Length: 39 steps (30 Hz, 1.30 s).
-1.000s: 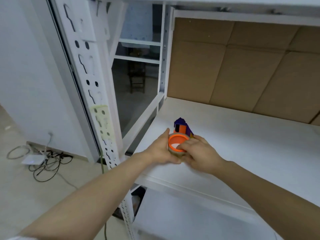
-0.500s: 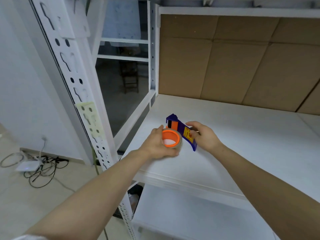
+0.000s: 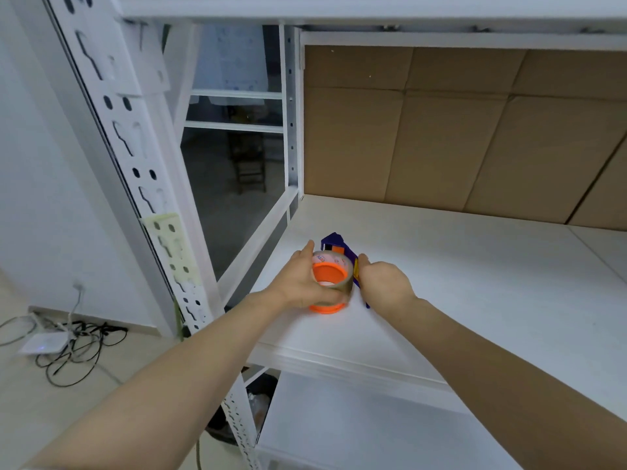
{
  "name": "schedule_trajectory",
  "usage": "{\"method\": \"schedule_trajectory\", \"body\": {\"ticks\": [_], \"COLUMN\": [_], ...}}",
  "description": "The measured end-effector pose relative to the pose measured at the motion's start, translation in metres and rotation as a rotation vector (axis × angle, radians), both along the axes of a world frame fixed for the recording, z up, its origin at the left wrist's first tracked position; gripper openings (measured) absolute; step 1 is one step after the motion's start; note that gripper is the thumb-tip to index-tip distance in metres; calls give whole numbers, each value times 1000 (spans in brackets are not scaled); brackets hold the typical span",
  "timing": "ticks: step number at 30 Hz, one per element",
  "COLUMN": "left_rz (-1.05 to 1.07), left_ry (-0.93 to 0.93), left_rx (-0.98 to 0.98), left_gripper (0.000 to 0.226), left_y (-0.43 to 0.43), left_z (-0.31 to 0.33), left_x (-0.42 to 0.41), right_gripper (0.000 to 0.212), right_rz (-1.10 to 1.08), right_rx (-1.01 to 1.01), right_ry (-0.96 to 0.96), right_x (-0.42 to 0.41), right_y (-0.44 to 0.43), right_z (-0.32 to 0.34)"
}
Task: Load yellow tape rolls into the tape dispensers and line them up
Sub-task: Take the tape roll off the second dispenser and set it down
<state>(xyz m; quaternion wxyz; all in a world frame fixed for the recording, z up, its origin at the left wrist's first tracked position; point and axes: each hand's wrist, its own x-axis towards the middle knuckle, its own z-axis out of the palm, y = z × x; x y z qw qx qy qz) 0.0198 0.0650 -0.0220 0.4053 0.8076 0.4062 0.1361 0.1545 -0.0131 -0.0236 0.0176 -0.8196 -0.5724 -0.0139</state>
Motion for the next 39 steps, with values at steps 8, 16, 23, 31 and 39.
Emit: {"method": "schedule_trajectory", "body": {"ticks": [8,16,23,31,39], "left_rz": [63,-96,-173,-120,-190], "left_ry": [-272,-445,-313,-390,-306], "left_rx": [-88,-670,-484,-491,-602], "left_gripper": [140,57,49,34,54], "left_y": [8,1,-24,-102,-235], "left_z": [47,75,67,74,77], "left_x": [1,36,93,156,252], "right_gripper": [44,41,19,61,29], "right_rz": [-153,-55,-449,-335,-172], "right_rx": [88,557,724,765,457], "right_ry": [519,1375,975,400,-82], "right_x": [9,27,61,101,173], "right_y": [-5,-24,-68,-166,-305], "right_z": [21,74,70,65,66]}}
